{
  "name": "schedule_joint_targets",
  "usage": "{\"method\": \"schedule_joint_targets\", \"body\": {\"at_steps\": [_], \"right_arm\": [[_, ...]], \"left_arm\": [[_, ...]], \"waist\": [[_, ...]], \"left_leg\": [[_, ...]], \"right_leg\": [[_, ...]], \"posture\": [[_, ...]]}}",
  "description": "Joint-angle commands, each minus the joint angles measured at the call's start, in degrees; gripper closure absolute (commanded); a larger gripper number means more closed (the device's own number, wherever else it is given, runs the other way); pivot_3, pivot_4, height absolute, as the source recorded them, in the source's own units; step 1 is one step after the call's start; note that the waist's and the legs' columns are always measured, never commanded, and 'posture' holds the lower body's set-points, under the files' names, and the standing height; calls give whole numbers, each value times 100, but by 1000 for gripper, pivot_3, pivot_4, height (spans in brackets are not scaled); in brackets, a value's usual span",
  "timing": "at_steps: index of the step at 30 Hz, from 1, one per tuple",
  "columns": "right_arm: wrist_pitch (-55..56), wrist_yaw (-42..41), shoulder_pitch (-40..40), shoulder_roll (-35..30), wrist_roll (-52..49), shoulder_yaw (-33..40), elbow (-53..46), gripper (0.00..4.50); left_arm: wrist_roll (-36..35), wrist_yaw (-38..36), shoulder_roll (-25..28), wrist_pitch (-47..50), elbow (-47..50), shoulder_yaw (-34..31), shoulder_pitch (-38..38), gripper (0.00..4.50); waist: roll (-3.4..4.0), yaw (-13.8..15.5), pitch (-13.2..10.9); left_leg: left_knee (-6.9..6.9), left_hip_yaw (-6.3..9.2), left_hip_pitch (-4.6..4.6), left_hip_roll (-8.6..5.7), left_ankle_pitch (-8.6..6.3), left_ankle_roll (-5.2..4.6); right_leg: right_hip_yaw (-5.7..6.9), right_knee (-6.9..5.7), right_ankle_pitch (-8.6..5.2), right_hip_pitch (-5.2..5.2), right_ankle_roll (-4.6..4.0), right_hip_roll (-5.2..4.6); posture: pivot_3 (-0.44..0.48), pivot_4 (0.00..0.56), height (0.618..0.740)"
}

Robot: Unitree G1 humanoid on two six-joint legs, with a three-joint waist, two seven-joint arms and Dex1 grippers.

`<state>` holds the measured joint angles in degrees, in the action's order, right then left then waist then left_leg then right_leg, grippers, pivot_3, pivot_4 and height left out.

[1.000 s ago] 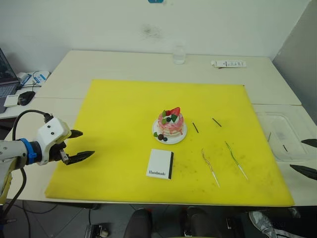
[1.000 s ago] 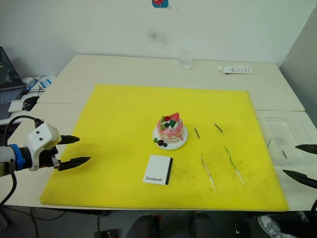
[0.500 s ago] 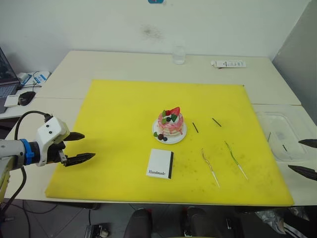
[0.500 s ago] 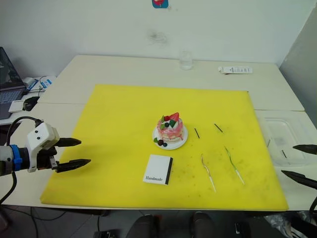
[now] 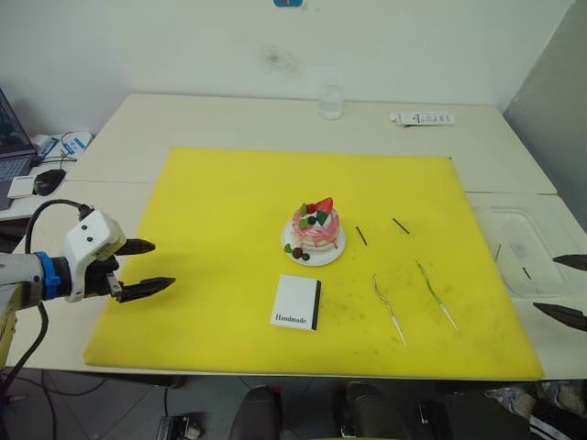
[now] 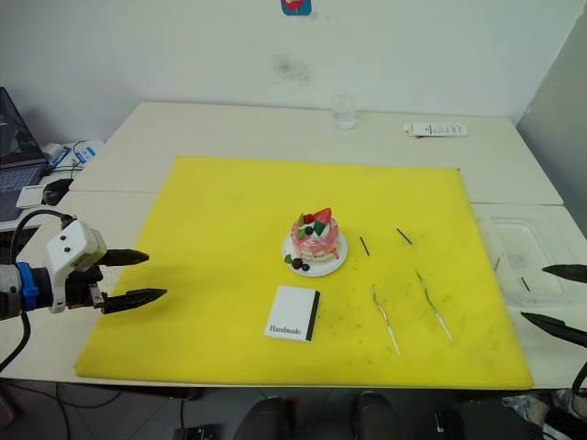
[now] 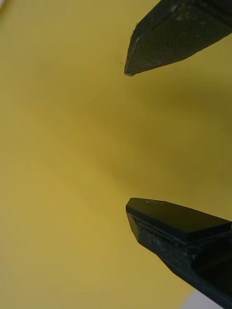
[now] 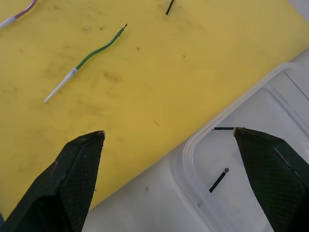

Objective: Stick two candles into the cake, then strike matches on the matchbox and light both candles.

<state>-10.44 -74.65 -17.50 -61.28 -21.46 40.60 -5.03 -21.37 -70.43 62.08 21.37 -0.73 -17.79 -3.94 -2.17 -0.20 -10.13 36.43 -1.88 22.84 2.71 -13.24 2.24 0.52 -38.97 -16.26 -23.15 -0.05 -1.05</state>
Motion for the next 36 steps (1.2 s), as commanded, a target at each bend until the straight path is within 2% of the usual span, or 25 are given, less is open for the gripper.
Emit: {"method": "schedule_joint_targets", "body": {"at_steps": [1,8,16,21,26,30,36], "right_arm": [[48,40,19,15,-13,98,-102,0],[-157,296,184,126,-176,53,-523,0],[-1516,1172,326,450,-872,-9,-2279,0],[-2532,1798,-208,784,-1167,226,-3462,0],[-3023,2790,-979,1644,-997,-27,-4481,0],[-3011,3260,-1376,2126,-732,-405,-4710,0],[-2812,3855,-1365,2431,-137,-1169,-4360,0]], "left_arm": [[-200,-71,6,63,249,-138,2,24],[-840,-262,-30,665,1032,-29,-5,24],[-2032,47,-710,1577,2628,670,-476,24],[-2445,403,-1175,1825,3151,1048,-834,24],[-2423,316,-1314,1797,3381,1569,-1019,24],[-2471,356,-1392,1787,3409,1723,-1111,24],[-2425,322,-1440,1732,3407,1834,-1119,24]], "waist": [[0,1,0],[0,1,0],[3,6,2],[2,14,3],[1,23,6],[3,7,7],[0,5,10]], "left_leg": [[2,0,0,0,0,0],[13,2,2,1,0,0],[49,10,3,0,0,0],[54,17,-4,-3,0,0],[55,24,-13,-3,0,0],[56,25,-32,-4,0,0],[56,27,-55,-4,0,0]], "right_leg": [[1,0,0,1,0,0],[0,-4,0,3,1,0],[0,-10,8,22,13,0],[7,-7,10,42,17,1],[13,-3,10,56,17,3],[4,-4,12,70,20,2],[2,-2,4,89,4,0]], "posture": [[0,150,740],[0,150,740],[0,150,740],[0,150,740],[0,150,740],[0,150,740],[0,150,740]]}}
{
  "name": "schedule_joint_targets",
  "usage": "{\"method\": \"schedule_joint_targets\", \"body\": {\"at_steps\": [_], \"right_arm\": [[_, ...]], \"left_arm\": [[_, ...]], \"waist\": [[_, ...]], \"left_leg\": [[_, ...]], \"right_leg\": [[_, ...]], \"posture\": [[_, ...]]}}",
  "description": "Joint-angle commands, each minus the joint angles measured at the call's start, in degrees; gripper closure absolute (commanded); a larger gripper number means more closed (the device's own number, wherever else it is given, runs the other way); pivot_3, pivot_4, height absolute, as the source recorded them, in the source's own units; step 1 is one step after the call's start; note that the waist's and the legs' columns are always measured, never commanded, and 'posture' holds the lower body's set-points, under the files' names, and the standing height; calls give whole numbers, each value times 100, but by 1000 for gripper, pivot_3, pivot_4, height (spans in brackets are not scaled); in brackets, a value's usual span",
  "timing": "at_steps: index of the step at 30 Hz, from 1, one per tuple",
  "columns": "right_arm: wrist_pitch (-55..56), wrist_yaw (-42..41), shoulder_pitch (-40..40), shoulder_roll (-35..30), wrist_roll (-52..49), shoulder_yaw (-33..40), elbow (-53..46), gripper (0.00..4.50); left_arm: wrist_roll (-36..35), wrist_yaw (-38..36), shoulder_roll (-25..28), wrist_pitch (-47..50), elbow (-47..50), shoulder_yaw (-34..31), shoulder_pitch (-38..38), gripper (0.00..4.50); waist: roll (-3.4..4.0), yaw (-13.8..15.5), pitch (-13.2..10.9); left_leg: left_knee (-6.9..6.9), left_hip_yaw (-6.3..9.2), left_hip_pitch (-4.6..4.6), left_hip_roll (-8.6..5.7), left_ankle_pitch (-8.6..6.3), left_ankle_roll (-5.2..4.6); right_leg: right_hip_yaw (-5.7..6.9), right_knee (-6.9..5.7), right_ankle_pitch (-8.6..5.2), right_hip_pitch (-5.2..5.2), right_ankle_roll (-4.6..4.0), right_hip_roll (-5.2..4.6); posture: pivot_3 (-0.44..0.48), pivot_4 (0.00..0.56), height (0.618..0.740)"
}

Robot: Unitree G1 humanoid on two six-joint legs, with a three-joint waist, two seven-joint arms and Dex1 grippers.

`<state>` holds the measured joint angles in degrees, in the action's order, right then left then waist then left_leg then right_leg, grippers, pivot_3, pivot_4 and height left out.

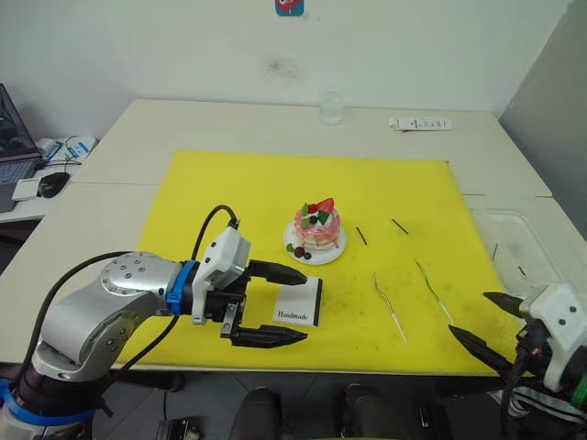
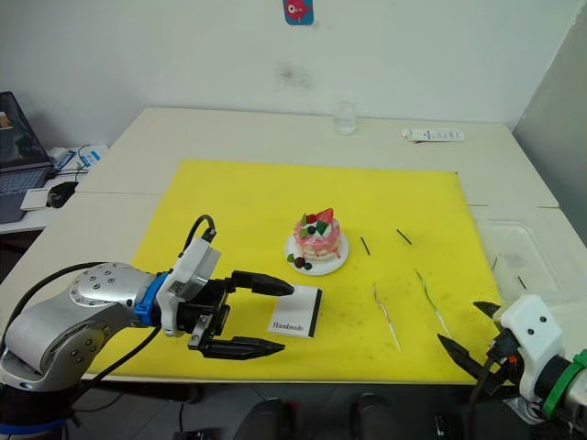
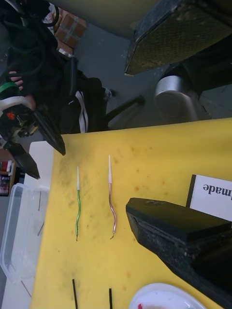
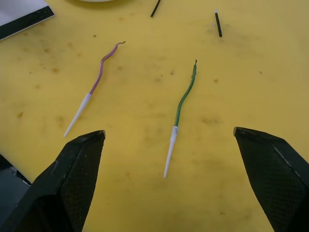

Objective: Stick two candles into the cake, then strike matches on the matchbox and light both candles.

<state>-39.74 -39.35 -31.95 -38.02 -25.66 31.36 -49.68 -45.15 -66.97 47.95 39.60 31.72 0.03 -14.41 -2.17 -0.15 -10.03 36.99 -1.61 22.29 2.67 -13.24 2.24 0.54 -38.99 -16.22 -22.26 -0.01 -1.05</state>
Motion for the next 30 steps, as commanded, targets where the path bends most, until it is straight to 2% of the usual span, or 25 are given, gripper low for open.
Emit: {"method": "schedule_joint_targets", "body": {"at_steps": [1,14,18,28,30], "right_arm": [[108,439,109,162,337,-320,146,0],[141,886,105,405,806,-1028,488,0],[0,903,-10,435,787,-1174,365,897],[-243,981,-97,488,727,-1198,216,4464],[-290,985,-99,516,656,-1138,200,4464]], "left_arm": [[-38,-11,-35,-100,166,64,-72,24],[-163,167,-33,92,213,80,-137,24],[-178,183,-44,129,222,86,-149,0],[-185,200,-45,142,166,92,-188,0],[-182,222,-48,136,173,82,-181,0]], "waist": [[0,1,0],[0,3,0],[0,3,0],[0,6,0],[0,6,0]], "left_leg": [[0,0,1,-1,0,0],[-8,9,10,1,-1,-1],[-8,7,9,0,-1,0],[-7,8,11,-1,-1,0],[-7,8,11,-1,-1,0]], "right_leg": [[-2,0,0,0,0,0],[6,3,-3,-5,-1,1],[4,3,-3,-5,-1,1],[6,6,-3,-5,-1,-2],[6,6,-3,-5,-1,-2]], "posture": [[0,150,740],[0,150,740],[0,150,740],[0,150,740],[0,150,740]]}}
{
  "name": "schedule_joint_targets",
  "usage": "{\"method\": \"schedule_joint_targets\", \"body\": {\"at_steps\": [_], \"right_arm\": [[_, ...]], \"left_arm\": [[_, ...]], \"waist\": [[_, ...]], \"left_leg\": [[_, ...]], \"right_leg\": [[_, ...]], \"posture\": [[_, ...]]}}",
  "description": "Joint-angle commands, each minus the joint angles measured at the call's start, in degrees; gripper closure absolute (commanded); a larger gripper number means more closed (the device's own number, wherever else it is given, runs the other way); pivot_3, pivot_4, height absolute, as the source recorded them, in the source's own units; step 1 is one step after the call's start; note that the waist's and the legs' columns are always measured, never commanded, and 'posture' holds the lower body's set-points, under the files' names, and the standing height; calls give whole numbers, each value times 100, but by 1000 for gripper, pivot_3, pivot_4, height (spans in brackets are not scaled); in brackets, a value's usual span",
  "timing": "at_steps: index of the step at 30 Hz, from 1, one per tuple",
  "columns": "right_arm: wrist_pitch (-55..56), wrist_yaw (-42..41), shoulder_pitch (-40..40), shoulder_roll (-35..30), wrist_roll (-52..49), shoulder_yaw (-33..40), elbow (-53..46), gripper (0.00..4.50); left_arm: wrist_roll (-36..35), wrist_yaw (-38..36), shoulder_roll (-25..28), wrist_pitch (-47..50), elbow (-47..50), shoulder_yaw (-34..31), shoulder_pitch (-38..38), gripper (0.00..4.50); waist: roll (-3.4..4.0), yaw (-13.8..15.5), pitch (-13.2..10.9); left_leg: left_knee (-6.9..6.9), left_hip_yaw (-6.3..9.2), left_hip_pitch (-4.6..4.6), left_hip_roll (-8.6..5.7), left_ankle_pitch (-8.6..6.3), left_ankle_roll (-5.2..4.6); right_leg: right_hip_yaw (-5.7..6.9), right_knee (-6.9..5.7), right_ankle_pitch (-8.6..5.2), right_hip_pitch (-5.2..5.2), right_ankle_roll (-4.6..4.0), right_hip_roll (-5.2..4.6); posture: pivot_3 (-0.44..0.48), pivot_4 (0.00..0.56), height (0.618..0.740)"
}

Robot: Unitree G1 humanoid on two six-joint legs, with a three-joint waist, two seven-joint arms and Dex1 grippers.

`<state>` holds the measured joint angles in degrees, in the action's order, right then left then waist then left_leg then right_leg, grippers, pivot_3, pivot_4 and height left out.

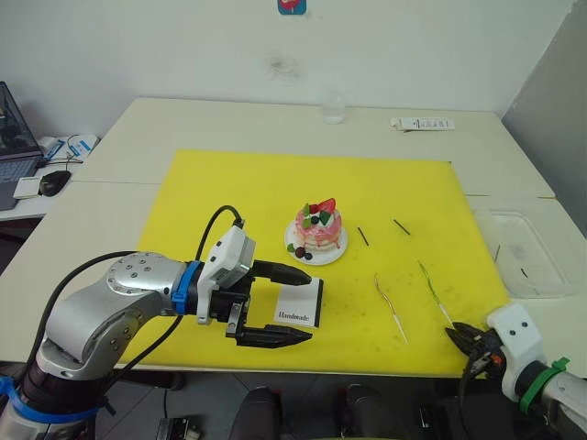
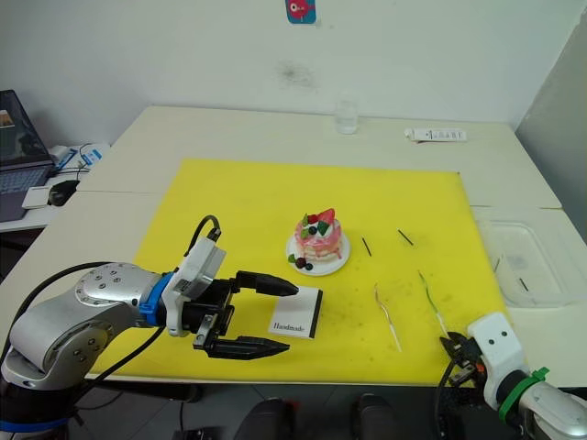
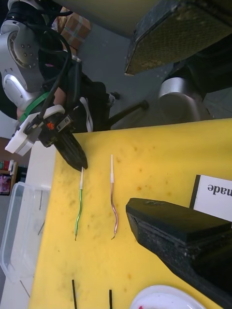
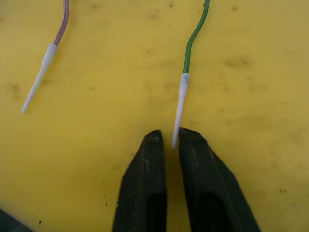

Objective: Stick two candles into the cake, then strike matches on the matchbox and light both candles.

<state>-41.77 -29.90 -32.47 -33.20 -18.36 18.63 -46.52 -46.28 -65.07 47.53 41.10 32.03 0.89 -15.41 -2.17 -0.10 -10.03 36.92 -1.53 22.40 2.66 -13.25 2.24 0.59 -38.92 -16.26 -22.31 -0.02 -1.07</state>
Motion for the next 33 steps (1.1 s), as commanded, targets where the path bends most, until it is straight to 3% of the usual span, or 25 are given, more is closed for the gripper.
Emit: {"method": "schedule_joint_targets", "body": {"at_steps": [1,6,12,19,26,33], "right_arm": [[-110,46,-35,57,-121,173,-127,4464],[-214,21,227,133,-481,490,-150,4464],[-378,-219,877,91,-1663,1166,-377,4464],[-816,141,2634,-131,-3241,827,-294,4464],[-1128,1259,4281,219,-5380,-74,127,4464],[-850,2435,5083,310,-7172,-754,624,4464]], "left_arm": [[-63,42,-4,-22,149,-7,-70,0],[10,193,51,-12,100,-99,15,0],[-229,625,100,384,-205,-509,254,0],[-1965,1734,-462,1621,-717,-1165,13,0],[-4573,3995,-1522,1545,-778,-1277,-514,0],[-5270,5198,-2356,962,-772,-920,-863,0]], "waist": [[0,1,0],[0,1,0],[3,-5,-3],[0,-11,-9],[-6,-5,-12],[-7,-6,-11]], "left_leg": [[0,0,0,0,0,0],[-2,1,2,1,0,0],[-4,2,2,3,0,0],[-4,6,6,4,0,-1],[-1,11,28,2,0,-1],[2,12,32,-5,0,-1]], "right_leg": [[0,0,0,0,0,0],[1,2,0,-2,-1,0],[1,2,0,-3,0,1],[4,2,1,-4,3,2],[4,12,5,-10,10,0],[4,11,5,-11,13,1]], "posture": [[0,150,740],[0,150,740],[0,150,740],[0,150,740],[0,150,740],[0,150,740]]}}
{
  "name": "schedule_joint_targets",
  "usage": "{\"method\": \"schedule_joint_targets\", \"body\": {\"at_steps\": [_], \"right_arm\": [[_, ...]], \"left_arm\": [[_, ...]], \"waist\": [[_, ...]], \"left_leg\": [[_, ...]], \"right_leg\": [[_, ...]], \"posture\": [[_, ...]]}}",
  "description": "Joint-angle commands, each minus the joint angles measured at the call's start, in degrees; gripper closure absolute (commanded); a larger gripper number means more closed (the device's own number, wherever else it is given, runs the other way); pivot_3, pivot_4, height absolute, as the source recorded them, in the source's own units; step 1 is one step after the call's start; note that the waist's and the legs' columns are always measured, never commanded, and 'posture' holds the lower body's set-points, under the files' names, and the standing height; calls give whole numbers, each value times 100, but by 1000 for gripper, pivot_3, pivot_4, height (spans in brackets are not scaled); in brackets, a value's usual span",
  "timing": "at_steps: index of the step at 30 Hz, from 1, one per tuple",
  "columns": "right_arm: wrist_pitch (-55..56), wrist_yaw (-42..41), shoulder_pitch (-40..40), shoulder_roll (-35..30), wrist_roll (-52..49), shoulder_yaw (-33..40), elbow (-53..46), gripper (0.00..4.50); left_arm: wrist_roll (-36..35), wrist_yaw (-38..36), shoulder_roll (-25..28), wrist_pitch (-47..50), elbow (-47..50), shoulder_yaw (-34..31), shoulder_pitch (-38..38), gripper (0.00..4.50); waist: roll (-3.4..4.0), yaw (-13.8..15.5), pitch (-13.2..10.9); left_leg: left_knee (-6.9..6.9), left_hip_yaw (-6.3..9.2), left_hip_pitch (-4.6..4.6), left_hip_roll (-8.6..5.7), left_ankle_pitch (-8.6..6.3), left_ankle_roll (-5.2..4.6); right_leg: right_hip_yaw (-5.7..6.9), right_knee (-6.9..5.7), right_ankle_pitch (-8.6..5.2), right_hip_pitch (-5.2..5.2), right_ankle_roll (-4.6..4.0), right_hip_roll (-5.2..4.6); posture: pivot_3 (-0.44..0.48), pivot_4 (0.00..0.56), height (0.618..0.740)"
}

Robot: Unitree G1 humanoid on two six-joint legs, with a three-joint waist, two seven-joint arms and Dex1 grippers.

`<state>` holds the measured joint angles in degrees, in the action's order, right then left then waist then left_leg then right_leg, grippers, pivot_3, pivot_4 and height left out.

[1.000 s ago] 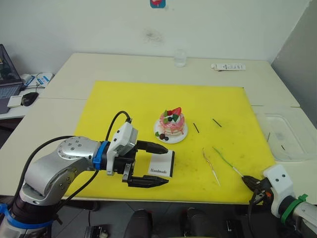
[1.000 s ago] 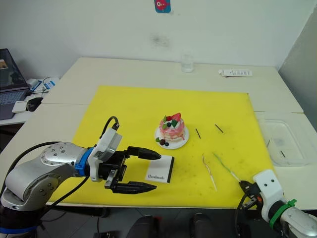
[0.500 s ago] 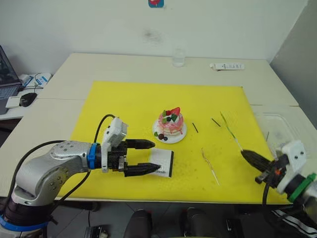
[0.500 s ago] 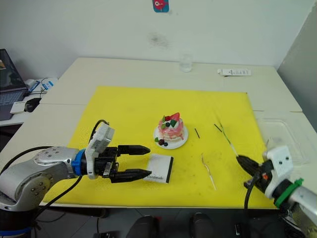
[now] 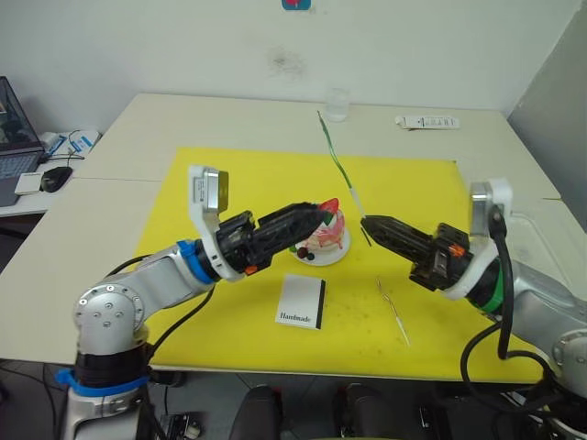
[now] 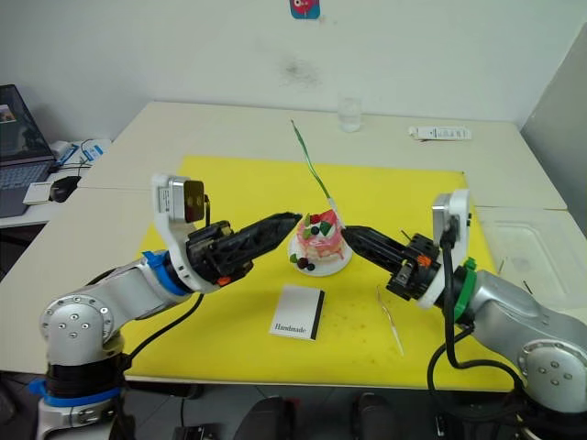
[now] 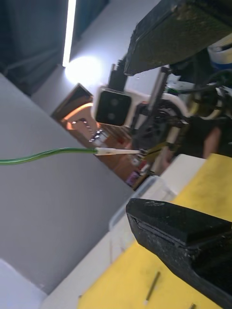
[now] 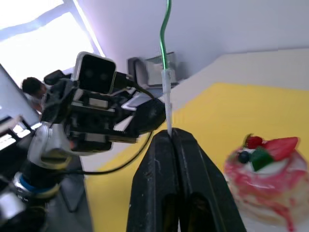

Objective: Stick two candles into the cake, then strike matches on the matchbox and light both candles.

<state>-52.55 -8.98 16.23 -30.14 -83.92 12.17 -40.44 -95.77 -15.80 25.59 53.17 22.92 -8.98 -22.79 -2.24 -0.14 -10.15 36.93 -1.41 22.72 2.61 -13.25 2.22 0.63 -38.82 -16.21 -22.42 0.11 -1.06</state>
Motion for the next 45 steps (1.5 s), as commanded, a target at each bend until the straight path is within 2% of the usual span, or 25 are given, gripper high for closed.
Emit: {"method": "schedule_joint_targets", "body": {"at_steps": [1,4,14,17,19,29,30,35,38,42,45], "right_arm": [[271,463,300,-10,-789,-191,56,4464],[377,700,421,-107,-1133,-351,113,4464],[690,995,528,-379,-1597,-688,83,4464],[747,1025,553,-431,-1645,-755,72,4500],[774,1038,562,-465,-1674,-793,63,4500],[892,1059,529,-571,-1771,-949,35,4500],[901,1059,528,-574,-1770,-960,37,4500],[951,1186,593,-592,-1997,-1050,138,4500],[937,1212,624,-665,-1925,-1051,176,3913],[881,1083,545,-901,-1782,-879,244,2534],[637,435,291,-1596,-728,-686,71,1448]], "left_arm": [[-442,376,-241,-316,107,82,-159,0],[-779,500,-246,-333,61,126,-178,0],[-1211,552,-149,-377,-135,183,-240,0],[-1226,547,-157,-410,-192,206,-239,588],[-1231,539,-177,-421,-227,222,-258,1151],[-1181,383,-204,-374,-314,317,-285,4275],[-1181,367,-194,-367,-308,321,-278,4488],[-1196,257,-116,-331,-271,271,-220,4488],[-1172,196,-89,-356,-258,238,-207,4500],[-1028,170,66,-401,-158,129,-233,4500],[-368,-80,428,-431,-84,-8,-402,4500]], "waist": [[0,-1,0],[0,-3,0],[0,0,0],[0,1,0],[0,1,0],[0,1,0],[0,1,0],[0,1,0],[0,1,0],[0,2,0],[0,5,0]], "left_leg": [[0,-2,-1,-2,0,0],[1,-1,-1,0,0,0],[0,-1,-2,-1,0,0],[0,-1,-1,-1,0,0],[0,-2,0,-1,0,0],[-3,-1,6,0,0,0],[-4,-1,7,0,0,0],[-5,-2,16,1,0,0],[-6,-3,19,2,0,0],[-6,-5,20,1,0,0],[-8,-5,22,0,0,0]], "right_leg": [[-2,-1,0,0,0,1],[-1,-2,0,0,1,1],[0,0,0,0,1,6],[1,1,0,0,1,8],[0,3,0,0,1,8],[1,12,0,-3,1,7],[1,12,0,-5,1,7],[0,12,0,-16,1,6],[0,12,0,-20,1,6],[-1,13,0,-22,1,6],[-1,16,0,-24,1,6]], "posture": [[0,150,740],[0,150,740],[0,150,740],[0,150,740],[0,150,740],[0,150,740],[0,150,740],[0,150,740],[0,150,740],[0,150,740],[0,150,740]]}}
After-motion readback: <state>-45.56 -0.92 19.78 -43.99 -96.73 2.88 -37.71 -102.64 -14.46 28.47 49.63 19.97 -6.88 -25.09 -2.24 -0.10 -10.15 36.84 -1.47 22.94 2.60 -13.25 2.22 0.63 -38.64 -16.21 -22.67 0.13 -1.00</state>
